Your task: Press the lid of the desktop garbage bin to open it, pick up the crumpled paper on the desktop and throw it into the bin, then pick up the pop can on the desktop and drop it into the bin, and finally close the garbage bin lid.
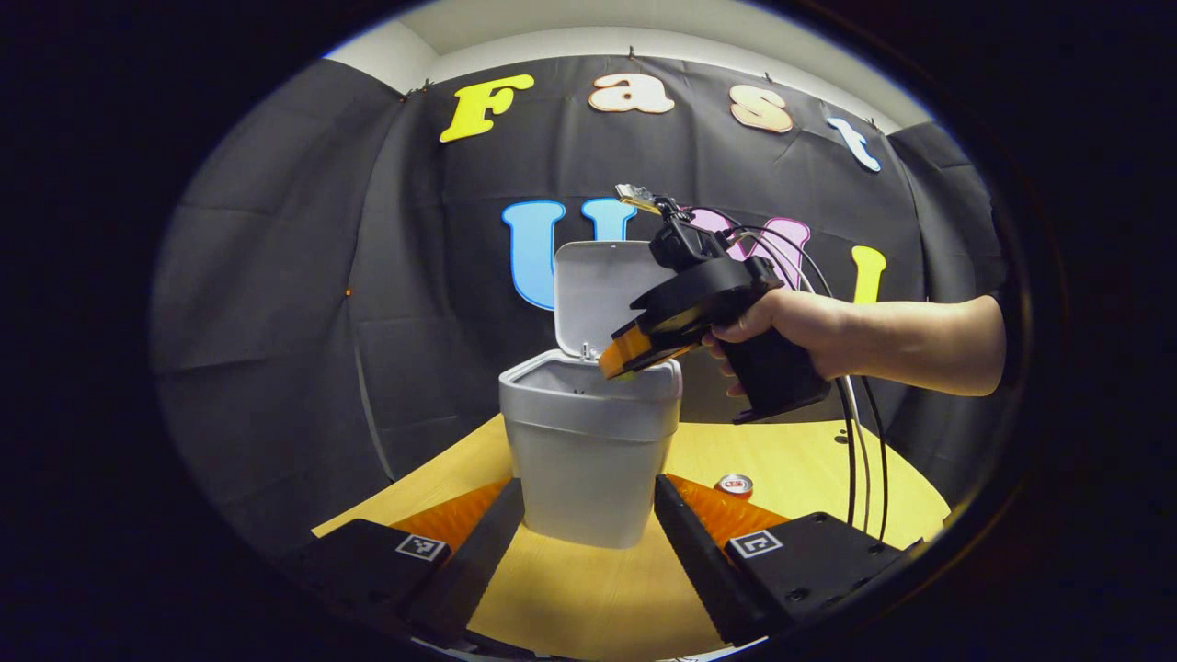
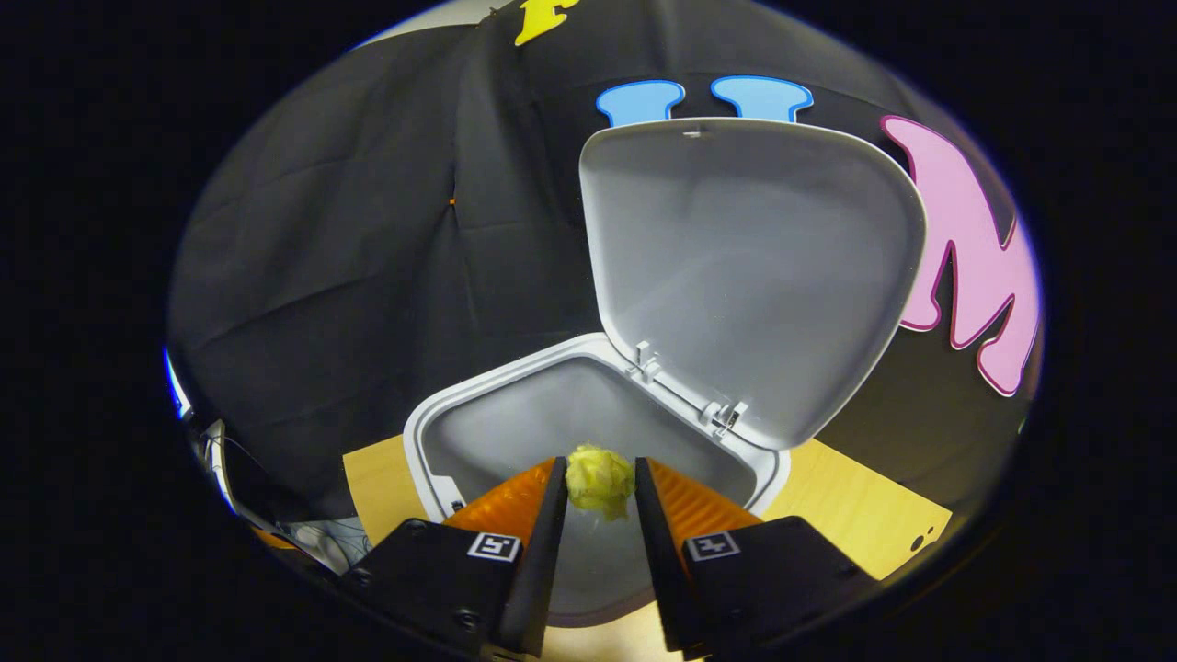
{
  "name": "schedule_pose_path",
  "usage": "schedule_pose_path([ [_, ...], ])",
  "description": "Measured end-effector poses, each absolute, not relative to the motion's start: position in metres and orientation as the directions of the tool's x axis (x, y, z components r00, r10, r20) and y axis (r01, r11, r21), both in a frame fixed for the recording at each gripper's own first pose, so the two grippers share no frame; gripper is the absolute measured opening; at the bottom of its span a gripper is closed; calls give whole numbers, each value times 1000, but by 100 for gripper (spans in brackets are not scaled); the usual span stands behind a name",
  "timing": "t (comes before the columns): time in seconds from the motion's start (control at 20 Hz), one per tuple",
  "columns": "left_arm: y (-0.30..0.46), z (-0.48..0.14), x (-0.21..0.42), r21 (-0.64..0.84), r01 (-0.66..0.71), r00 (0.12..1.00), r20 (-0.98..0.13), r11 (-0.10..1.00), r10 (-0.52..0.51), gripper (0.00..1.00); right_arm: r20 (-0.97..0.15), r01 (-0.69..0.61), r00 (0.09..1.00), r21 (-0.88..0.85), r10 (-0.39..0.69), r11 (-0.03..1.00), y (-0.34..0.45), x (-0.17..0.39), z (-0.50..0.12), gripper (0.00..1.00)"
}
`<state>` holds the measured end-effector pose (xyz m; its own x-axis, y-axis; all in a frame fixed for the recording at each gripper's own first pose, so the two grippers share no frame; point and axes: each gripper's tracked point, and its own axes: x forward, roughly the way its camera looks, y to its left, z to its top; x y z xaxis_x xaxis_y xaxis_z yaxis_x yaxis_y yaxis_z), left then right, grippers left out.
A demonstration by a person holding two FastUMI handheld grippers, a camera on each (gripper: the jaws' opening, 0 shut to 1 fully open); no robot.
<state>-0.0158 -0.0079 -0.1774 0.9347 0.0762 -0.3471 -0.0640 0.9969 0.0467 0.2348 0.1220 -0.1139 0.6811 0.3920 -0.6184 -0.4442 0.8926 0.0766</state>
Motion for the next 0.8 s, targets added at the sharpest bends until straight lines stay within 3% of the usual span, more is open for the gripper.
schedule_pose_path([
  [0.15, -9, -182, -23, 30, -71, 933, -352, 997, 77, 96, -601, -450, 693, 70, 398, 890, 118, 233, -110, 63],
  [0.2, -10, -183, -23, 22, -69, 933, -353, 997, 72, 96, -589, -443, 704, 72, 396, 894, 115, 232, -106, 93],
  [0.25, -11, -187, -23, 13, -62, 931, -358, 998, 62, 96, -574, -434, 715, 81, 398, 897, 111, 230, -100, 99],
  [0.55, -36, -223, 2, 14, 60, 920, -390, 998, -50, 96, -421, -270, 860, 101, 287, 957, 28, 211, -54, 98],
  [0.8, -90, -273, 30, -38, 224, 884, -413, 974, -219, 96, -358, -49, 931, 63, 68, 997, -81, 172, -62, 97],
])
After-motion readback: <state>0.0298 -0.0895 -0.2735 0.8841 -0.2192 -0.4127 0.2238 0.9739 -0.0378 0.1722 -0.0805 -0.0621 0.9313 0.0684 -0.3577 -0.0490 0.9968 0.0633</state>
